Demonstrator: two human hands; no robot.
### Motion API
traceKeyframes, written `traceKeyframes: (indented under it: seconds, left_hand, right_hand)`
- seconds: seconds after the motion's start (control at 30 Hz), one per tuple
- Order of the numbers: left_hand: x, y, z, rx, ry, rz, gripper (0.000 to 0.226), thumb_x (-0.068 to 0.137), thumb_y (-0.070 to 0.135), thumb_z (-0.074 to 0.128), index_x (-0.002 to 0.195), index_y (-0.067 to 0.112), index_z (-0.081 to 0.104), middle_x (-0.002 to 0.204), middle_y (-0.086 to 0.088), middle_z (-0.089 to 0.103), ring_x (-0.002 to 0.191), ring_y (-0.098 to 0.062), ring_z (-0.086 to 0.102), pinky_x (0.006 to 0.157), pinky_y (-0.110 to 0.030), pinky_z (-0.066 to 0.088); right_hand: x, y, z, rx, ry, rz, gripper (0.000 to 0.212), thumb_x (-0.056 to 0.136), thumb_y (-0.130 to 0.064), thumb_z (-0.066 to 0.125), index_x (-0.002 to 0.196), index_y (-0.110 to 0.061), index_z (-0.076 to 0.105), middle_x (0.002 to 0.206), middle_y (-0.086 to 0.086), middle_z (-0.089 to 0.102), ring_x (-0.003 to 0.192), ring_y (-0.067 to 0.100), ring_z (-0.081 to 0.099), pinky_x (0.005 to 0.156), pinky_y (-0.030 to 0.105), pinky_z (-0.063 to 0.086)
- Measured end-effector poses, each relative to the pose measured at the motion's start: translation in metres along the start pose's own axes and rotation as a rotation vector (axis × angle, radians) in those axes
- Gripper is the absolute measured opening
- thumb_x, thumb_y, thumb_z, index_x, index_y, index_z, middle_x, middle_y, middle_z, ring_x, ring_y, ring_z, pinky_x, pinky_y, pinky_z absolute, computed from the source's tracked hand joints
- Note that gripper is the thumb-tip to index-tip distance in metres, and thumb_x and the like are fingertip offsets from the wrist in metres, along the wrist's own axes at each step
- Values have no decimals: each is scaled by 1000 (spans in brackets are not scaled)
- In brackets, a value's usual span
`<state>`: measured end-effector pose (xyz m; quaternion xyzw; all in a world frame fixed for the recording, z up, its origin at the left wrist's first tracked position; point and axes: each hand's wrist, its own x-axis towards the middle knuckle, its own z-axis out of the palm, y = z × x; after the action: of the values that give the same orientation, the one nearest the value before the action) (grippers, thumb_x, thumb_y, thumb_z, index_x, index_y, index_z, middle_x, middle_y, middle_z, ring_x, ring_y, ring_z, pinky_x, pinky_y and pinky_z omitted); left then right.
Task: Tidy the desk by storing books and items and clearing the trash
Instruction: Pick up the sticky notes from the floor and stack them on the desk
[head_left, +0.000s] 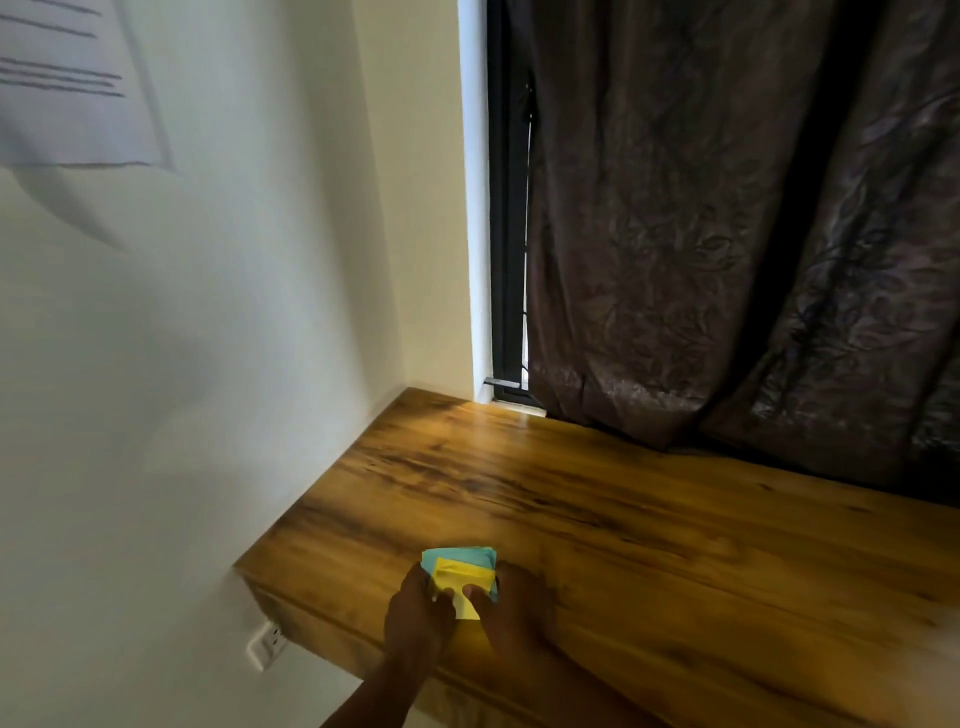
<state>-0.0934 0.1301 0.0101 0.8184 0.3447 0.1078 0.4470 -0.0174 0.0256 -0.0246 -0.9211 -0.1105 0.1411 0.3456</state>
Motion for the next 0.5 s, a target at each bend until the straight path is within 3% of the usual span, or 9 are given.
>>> traceKeyframes:
  seconds: [0.07,0.2,0.37,0.43,0.5]
  left_hand:
    - [7,4,7,42,10,43,36,92,19,69,127,12,61,114,-7,73,106,-31,68,77,-24,38]
    - [26,5,17,86,-10,93,34,90,22,74,121,13,65,110,-4,74,103,-27,69,79,-24,43]
    - [53,-2,21,82,-58,161,28,87,14,76,113,19,67,99,2,73,97,-23,70,83,-37,55]
    - [62,-6,21,98,-131,163,35,85,11,74,109,33,59,96,11,68,96,-12,68,80,-28,51]
    - [69,-12,19,95,-169,233,48,81,8,77,103,43,54,94,19,68,90,11,65,72,-9,45]
  right_hand:
    - [-1,-4,-14,-31,27,-19,57,93,-61,58,136,-24,56,134,-2,61,126,19,56,105,32,40]
    - [5,1,-15,-36,62,-11,62,101,-56,49,153,-24,39,151,-4,48,138,14,45,113,29,32]
    - [19,6,-8,27,109,13,60,102,-55,47,152,-25,38,149,-4,48,137,15,46,113,31,32]
    - [24,12,7,83,86,46,65,96,-60,54,150,-25,43,145,-2,52,135,18,50,113,31,35]
    - [38,29,36,189,113,73,75,82,-73,57,142,-28,52,139,-1,58,130,21,56,111,36,41]
